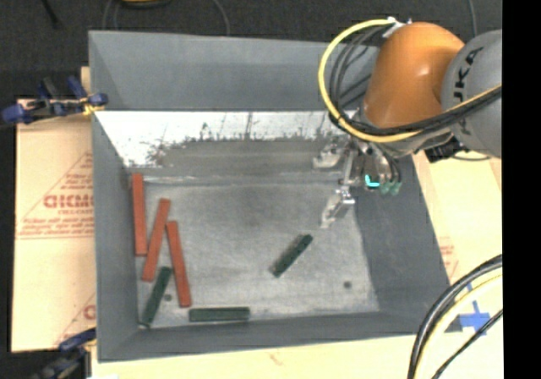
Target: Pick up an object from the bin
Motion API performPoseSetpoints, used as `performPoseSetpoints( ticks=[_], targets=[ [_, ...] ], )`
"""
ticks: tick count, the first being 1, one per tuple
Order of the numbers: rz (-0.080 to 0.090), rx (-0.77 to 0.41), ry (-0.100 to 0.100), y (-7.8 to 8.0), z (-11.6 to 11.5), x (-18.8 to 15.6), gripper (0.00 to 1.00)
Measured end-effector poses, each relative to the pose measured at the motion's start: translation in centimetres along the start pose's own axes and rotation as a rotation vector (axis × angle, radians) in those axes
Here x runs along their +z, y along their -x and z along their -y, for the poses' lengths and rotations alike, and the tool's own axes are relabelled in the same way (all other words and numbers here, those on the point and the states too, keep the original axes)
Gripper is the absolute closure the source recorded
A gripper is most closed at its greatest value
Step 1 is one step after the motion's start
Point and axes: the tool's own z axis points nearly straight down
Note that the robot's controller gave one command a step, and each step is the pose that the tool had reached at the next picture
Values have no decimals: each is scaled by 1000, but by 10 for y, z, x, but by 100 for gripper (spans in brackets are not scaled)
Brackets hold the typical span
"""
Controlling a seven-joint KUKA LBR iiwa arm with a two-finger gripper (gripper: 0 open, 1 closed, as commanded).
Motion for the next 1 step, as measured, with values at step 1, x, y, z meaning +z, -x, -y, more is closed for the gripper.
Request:
performPoseSetpoints(
  ticks=[1],
  targets=[
    [8,-1,-1,2,0,-5,0]
  ],
)
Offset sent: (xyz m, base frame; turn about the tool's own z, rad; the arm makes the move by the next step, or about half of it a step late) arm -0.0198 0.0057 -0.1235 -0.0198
